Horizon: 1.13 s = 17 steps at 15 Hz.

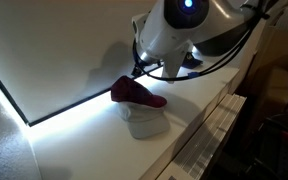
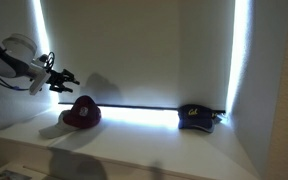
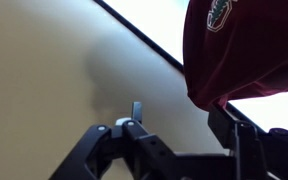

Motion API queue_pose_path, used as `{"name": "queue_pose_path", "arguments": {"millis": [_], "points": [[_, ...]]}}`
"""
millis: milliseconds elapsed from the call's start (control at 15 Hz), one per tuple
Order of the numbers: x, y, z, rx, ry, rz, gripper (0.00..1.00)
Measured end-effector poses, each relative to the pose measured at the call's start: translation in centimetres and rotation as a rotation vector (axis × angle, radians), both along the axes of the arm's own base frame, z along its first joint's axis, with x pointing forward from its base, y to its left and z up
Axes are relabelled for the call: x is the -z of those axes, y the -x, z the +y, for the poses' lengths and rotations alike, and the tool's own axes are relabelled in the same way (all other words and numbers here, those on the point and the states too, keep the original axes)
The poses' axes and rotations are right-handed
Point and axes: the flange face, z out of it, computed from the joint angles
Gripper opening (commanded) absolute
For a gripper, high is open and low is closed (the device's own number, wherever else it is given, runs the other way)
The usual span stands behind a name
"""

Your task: Put the red cap on the white cap

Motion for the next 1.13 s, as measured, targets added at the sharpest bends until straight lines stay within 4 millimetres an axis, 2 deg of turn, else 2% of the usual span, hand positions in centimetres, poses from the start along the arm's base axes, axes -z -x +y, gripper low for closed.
{"name": "queue_pose_path", "arguments": {"millis": [267, 400, 533, 667, 800, 933, 1000, 1067, 1133], "points": [[0.6, -0.6, -1.4, 0.112, -0.097, 0.026, 1.0], [0.3, -2.0, -3.8, 0.227, -0.15, 0.039, 1.0], [-0.7, -4.4, -9.0, 0.362, -0.186, 0.023, 1.0], [-1.5, -6.3, -15.4, 0.506, -0.218, 0.008, 1.0], [-2.1, -7.3, -22.0, 0.65, -0.247, 0.009, 1.0], [-2.5, -7.4, -28.6, 0.786, -0.275, 0.037, 1.0], [-2.6, -7.3, -31.2, 0.827, -0.28, 0.053, 1.0], [-2.8, -7.2, -32.8, 0.846, -0.284, 0.058, 1.0], [-2.8, -7.1, -33.3, 0.853, -0.286, 0.057, 1.0]]}}
